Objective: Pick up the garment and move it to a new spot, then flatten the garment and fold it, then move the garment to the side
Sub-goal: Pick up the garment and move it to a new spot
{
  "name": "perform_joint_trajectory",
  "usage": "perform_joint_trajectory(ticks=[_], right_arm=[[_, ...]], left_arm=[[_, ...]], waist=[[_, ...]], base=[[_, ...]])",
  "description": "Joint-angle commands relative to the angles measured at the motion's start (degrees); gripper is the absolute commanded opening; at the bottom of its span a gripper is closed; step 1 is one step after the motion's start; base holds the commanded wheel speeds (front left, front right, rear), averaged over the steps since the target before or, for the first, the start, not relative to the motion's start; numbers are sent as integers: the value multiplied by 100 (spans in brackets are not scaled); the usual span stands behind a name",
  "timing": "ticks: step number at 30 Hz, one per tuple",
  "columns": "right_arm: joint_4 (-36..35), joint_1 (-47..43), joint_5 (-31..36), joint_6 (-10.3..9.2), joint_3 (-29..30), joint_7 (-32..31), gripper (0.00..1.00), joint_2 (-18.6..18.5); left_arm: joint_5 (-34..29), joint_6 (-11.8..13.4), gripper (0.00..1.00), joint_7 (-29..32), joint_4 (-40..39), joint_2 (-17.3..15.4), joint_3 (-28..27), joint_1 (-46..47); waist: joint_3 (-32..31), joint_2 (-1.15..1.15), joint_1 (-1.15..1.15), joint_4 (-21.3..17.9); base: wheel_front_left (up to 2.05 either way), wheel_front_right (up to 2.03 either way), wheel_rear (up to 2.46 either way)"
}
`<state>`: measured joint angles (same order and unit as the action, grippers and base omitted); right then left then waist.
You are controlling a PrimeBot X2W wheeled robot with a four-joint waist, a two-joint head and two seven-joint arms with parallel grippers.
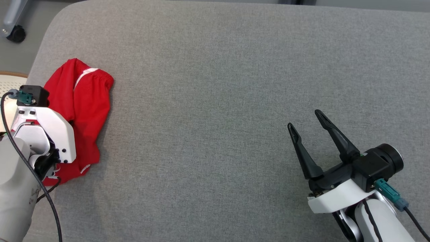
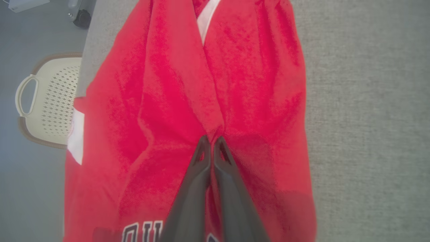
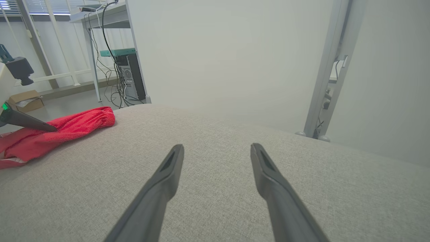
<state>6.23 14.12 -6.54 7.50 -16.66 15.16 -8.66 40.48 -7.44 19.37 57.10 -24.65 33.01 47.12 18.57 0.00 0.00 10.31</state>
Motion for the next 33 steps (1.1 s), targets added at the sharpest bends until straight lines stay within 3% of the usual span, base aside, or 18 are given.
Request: perform_joint_trajectory(ticks=[1,10,20,27,33], right_arm=[[27,-29,-19,-1,19,1,100,17],[147,-260,-94,-1,82,1,100,174],[309,-598,-57,-1,501,1,100,318],[329,-820,50,-1,820,1,100,424],[269,-846,119,-1,954,0,100,439]], left_arm=[[59,-4,0,-125,8,-33,35,-64],[266,-4,0,-1329,102,13,-9,-176],[797,-5,0,-2960,-505,169,-229,-561],[826,-5,0,-3399,-1179,407,-276,-749],[720,106,0,-3453,-1823,803,-476,-940]], waist=[[-112,0,0,21],[-762,0,0,37],[-1511,0,0,25],[-1967,0,0,-107],[-2084,0,0,-395]], base=[[0,0,0],[0,0,0],[0,0,0],[0,0,0],[0,0,0]])
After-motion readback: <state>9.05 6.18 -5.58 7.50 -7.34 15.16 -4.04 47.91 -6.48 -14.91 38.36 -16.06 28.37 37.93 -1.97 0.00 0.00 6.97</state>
